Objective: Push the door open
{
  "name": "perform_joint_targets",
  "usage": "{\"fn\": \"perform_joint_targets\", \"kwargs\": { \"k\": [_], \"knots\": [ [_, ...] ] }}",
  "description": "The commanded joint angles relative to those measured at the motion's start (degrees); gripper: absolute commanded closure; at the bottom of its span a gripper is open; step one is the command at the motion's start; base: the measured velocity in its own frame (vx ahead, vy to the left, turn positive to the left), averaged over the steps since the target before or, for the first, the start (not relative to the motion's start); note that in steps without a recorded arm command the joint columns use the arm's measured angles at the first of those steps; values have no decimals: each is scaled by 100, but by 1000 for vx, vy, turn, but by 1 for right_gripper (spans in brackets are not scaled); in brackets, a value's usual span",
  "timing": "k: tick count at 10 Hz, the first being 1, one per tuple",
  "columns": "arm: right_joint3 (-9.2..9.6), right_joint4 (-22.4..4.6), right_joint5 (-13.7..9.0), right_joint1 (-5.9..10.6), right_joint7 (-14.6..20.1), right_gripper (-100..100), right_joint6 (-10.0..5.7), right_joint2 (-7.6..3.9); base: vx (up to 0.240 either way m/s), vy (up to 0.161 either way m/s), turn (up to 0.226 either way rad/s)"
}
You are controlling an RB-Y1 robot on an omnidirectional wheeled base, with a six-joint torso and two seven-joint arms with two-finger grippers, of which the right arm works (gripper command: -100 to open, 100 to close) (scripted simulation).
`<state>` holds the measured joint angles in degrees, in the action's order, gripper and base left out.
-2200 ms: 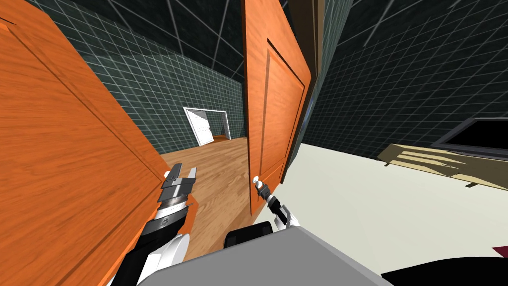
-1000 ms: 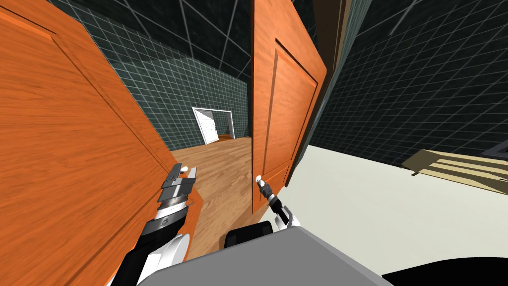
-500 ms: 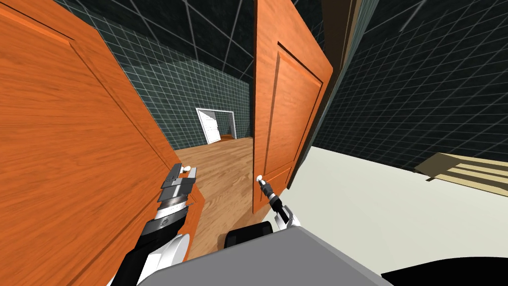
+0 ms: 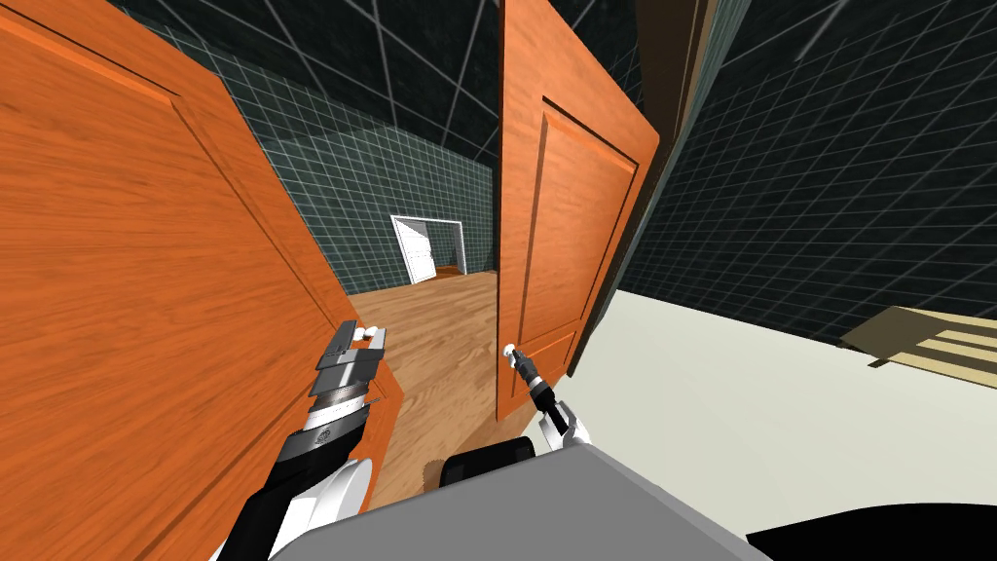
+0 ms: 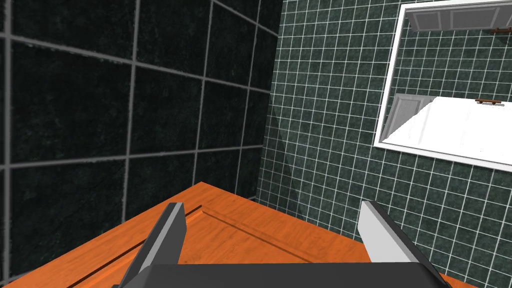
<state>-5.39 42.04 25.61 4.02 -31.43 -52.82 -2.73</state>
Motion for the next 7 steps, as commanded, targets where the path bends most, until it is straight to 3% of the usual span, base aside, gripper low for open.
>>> {"fn": "perform_joint_targets", "kwargs": {
  "k": [1, 2, 3, 7],
  "knots": [
    [-33, 60, -187, -37, 286, 100, 65, -63, 39, -5, 60],
    [-33, 60, -187, -37, 317, 100, 65, -63, 27, -8, 17],
    [63, 157, -183, -93, 114, -100, 73, -86, -12, 2, -59],
    [328, 243, -289, -169, -481, -100, 132, -212, -43, 12, -68]
  ]
}}
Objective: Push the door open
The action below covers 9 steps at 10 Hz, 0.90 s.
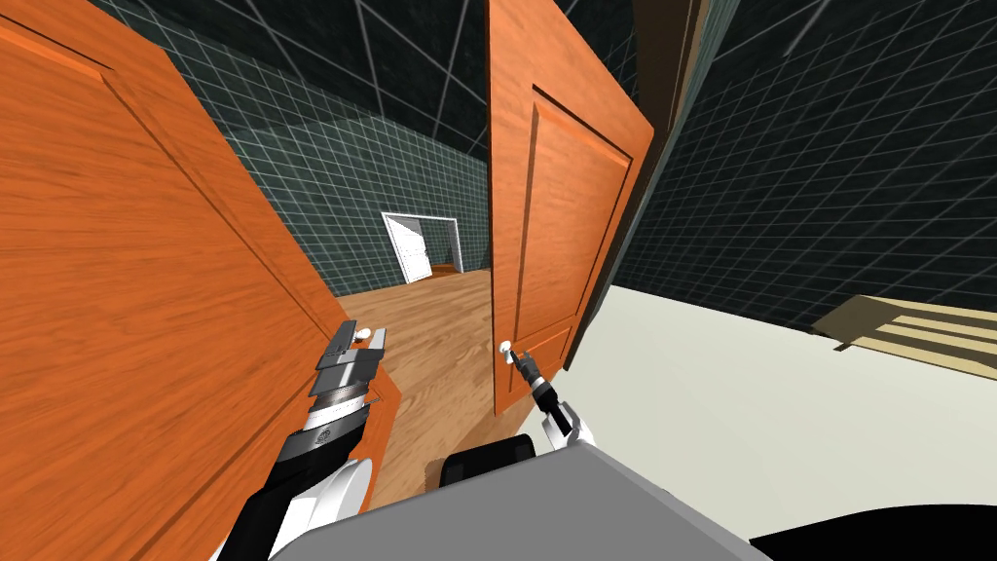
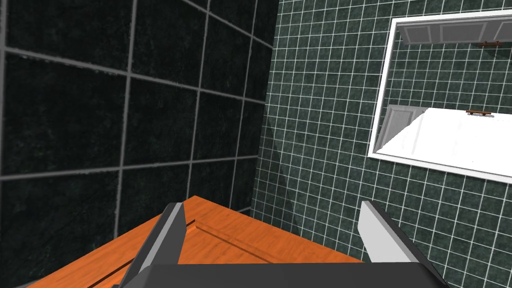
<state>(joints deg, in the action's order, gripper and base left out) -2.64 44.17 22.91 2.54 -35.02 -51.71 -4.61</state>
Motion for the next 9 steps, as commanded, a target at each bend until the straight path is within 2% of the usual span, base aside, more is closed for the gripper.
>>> {"fn": "perform_joint_targets", "kwargs": {
  "k": [1, 2, 4, 5, 7, 8, 9],
  "knots": [
    [139, 58, -53, -46, -286, -100, 39, -64, -64, 26, -82],
    [139, 58, -53, -46, -338, -100, 39, -64, -47, 18, -30],
    [332, 121, -130, -101, -707, -100, 82, -152, -41, 13, -89],
    [332, 121, -130, -101, -781, -100, 82, -152, -37, 12, -27],
    [536, 188, -212, -160, -1157, -100, 127, -244, -44, 9, -89],
    [536, 188, -212, -160, -1250, -100, 127, -244, -43, 11, -32],
    [639, 221, -253, -190, -1448, -100, 150, -290, -53, 10, -59]
  ]
}}
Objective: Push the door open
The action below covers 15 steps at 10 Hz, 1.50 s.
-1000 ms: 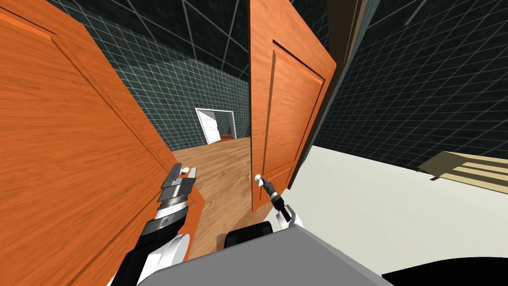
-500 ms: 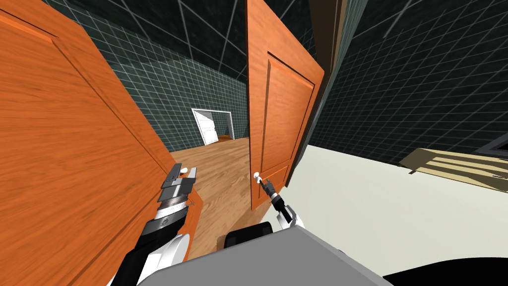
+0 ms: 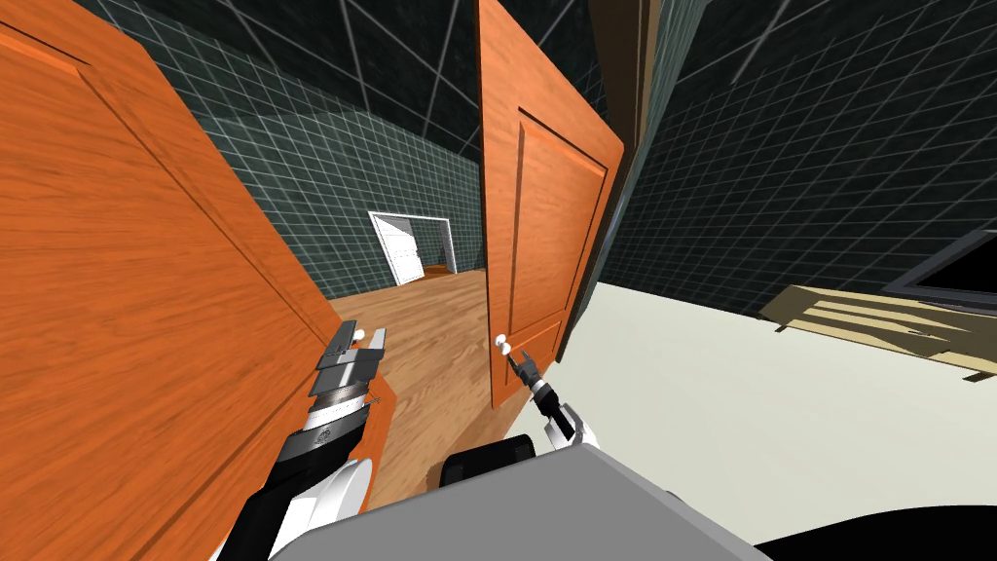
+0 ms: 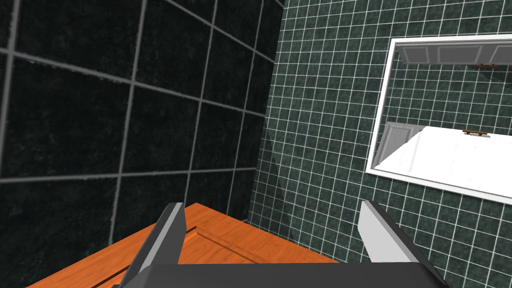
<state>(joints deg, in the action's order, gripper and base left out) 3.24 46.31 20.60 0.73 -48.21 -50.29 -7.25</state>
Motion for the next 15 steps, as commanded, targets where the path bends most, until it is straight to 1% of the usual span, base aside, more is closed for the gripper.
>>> {"fn": "perform_joint_targets", "kwargs": {
  "k": [1, 2, 3, 4, 6, 7, 11, 13, 14, 15],
  "knots": [
    [51, 7, -22, -9, -169, -100, 8, -26, -39, 10, -37],
    [153, 40, -63, -39, -401, -100, 30, -72, -35, 6, -76],
    [253, 73, -103, -67, -548, -100, 53, -116, -50, 11, -101],
    [253, 73, -103, -67, -635, -100, 53, -116, -43, 12, -34],
    [440, 134, -178, -121, -1001, -100, 94, -199, -46, 13, -75],
    [440, 134, -178, -121, -1065, -100, 94, -199, -38, 9, -38],
    [726, 228, -293, -204, -1726, -100, 157, -325, -47, 10, -70],
    [801, 252, -323, -225, -1898, -100, 174, -358, -32, 2, -38],
    [780, 269, -311, -233, -1834, -100, 178, -350, -12, 0, -6],
    [769, 255, -319, -226, -1883, -100, 186, -324, 111, 44, 31]
  ]
}}
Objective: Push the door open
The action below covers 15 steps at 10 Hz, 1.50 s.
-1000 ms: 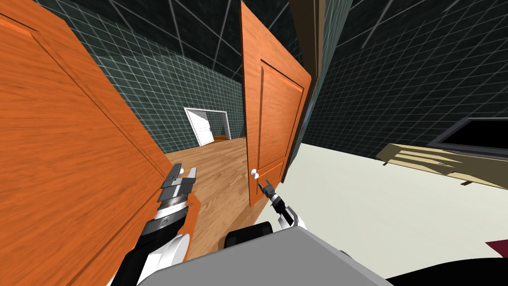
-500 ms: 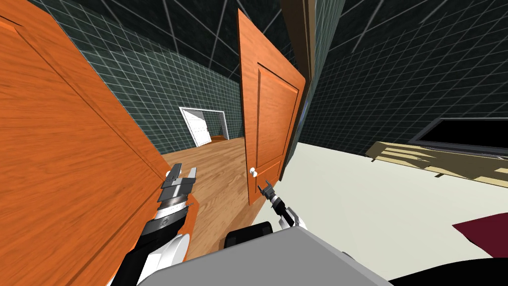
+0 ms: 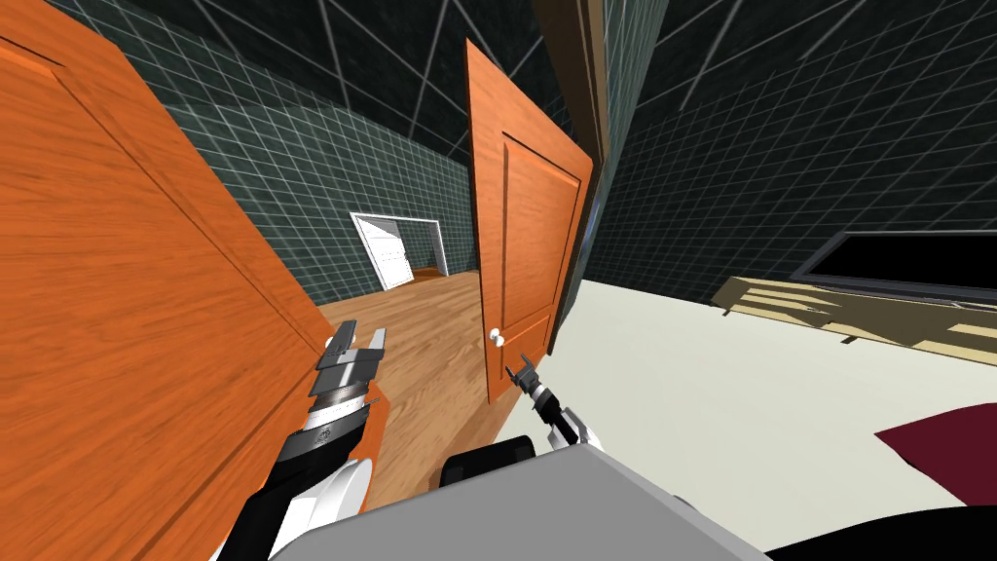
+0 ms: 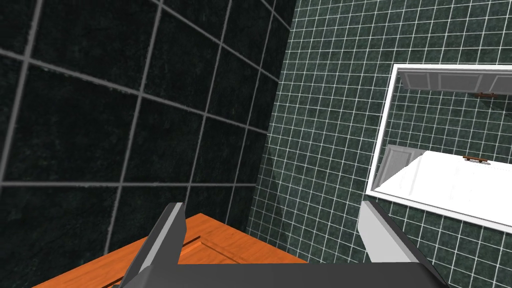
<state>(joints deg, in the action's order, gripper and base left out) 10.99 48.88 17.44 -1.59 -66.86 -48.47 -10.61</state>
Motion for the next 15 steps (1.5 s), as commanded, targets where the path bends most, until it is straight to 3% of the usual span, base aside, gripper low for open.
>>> {"fn": "perform_joint_targets", "kwargs": {
  "k": [1, 8, 9, 14, 15],
  "knots": [
    [-12, -8, -5, 9, -28, -100, 6, 22, 195, 54, 20],
    [-69, -73, -28, 44, -135, -100, 20, 122, 164, 68, 21],
    [-69, -73, -28, 44, -135, 100, 20, 122, -10, -2, -3],
    [-69, -73, -28, 44, -135, 100, 20, 122, -13, -6, 1],
    [-38, -98, -74, 55, 40, 100, 34, 121, 33, 3, -33]
  ]
}}
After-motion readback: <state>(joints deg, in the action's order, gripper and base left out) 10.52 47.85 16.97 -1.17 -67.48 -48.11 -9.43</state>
